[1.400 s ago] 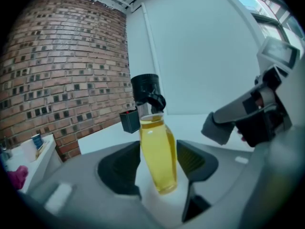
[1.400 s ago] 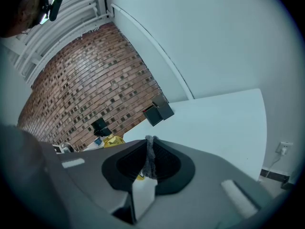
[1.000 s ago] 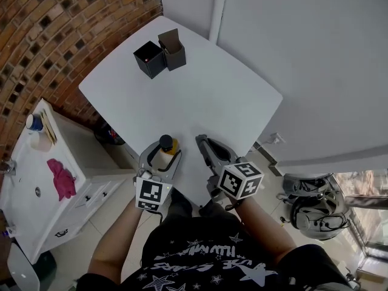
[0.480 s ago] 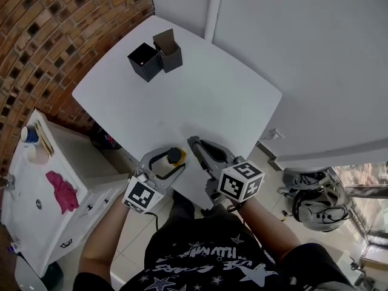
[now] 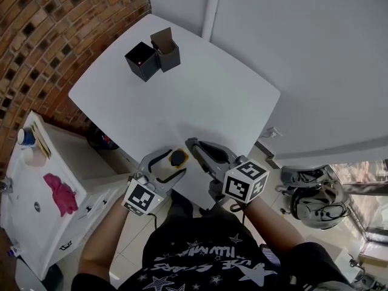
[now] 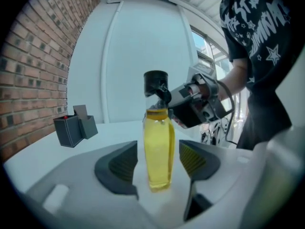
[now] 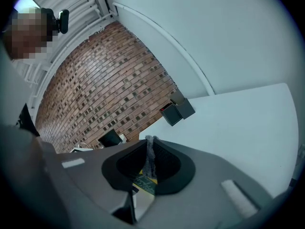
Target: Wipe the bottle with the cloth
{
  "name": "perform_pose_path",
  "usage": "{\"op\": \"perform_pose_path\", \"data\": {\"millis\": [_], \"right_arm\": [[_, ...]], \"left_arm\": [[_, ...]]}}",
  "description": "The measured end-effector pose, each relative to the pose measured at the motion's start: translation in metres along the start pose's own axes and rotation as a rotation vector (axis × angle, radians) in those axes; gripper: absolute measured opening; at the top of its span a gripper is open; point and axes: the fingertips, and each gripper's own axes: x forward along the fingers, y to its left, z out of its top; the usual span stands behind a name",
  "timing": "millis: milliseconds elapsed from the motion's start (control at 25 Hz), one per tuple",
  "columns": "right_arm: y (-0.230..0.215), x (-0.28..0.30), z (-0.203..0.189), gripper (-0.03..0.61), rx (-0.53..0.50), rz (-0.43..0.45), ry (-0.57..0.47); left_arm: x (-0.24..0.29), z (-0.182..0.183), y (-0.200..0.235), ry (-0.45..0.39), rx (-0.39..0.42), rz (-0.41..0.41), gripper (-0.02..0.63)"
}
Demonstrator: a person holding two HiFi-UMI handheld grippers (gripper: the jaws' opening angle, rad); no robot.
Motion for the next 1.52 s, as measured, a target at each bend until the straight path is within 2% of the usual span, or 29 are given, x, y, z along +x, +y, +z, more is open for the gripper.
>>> {"op": "perform_pose_path", "data": {"millis": [120, 280, 400, 520, 960, 1520], "right_arm": [[0.006, 0.0, 0.006, 0.041, -0.037, 0.068, 0.03], [0.01, 0.007, 0.004, 0.041, -0.038, 0.155, 0.089], [0.008, 0.011, 0.0, 0.041, -0.023, 0.182, 0.118], [0.007, 0.012, -0.004, 0.041, 0.008, 0.195, 0.126], [-0.02, 0.025, -0.038, 0.04, 0.13, 0.158, 0.158], [-0.045, 0.04, -0.076, 0.04, 0.116, 0.114, 0.263]], "left_arm": [[-0.01, -0.001, 0.001, 0.002, -0.022, 0.068, 0.275], [-0.031, -0.002, 0.011, -0.012, -0.153, 0.226, 0.275], [-0.044, -0.006, 0.013, -0.032, -0.216, 0.335, 0.275], [-0.05, -0.013, 0.011, -0.041, -0.261, 0.397, 0.275], [-0.057, -0.012, -0.002, -0.021, -0.312, 0.473, 0.267], [-0.061, -0.017, -0.017, 0.0, -0.311, 0.508, 0.253]]}}
